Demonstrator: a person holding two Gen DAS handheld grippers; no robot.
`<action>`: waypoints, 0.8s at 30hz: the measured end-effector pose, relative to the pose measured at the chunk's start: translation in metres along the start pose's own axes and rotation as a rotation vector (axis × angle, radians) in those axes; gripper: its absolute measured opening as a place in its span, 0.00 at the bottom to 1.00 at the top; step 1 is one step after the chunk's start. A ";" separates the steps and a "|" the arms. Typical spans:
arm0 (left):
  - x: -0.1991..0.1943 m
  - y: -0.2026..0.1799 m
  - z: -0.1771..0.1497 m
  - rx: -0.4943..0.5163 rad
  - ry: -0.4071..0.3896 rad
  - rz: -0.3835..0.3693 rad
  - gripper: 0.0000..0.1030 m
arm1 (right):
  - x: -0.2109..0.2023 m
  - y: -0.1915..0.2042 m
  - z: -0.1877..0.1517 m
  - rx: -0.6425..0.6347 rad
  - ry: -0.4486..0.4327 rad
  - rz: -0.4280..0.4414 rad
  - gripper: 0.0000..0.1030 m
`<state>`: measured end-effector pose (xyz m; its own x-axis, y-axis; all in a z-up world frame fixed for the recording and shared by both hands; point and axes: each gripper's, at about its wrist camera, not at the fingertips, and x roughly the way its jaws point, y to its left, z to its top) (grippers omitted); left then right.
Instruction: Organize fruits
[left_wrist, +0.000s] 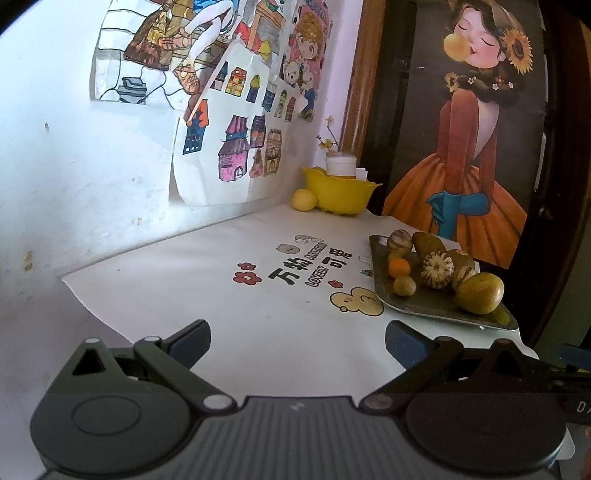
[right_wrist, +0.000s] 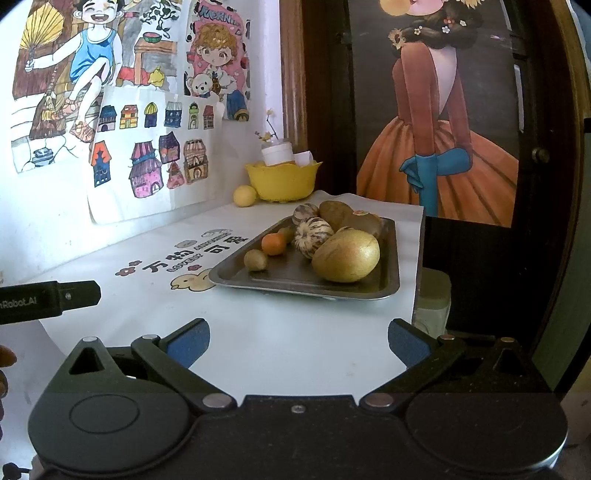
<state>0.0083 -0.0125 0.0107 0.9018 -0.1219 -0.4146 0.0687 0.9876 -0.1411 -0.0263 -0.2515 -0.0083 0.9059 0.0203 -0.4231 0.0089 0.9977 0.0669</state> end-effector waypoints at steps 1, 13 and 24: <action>-0.001 0.000 0.000 0.001 -0.001 0.001 1.00 | 0.000 0.000 0.000 0.000 0.000 0.000 0.99; -0.004 0.003 0.000 -0.008 0.001 0.000 1.00 | -0.003 0.000 -0.001 0.000 -0.005 -0.002 0.99; -0.004 0.003 -0.001 -0.011 0.002 0.001 1.00 | -0.003 0.000 -0.001 0.000 -0.005 -0.003 0.99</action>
<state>0.0047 -0.0089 0.0114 0.9012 -0.1212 -0.4161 0.0632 0.9866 -0.1504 -0.0294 -0.2511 -0.0077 0.9081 0.0174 -0.4185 0.0110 0.9978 0.0654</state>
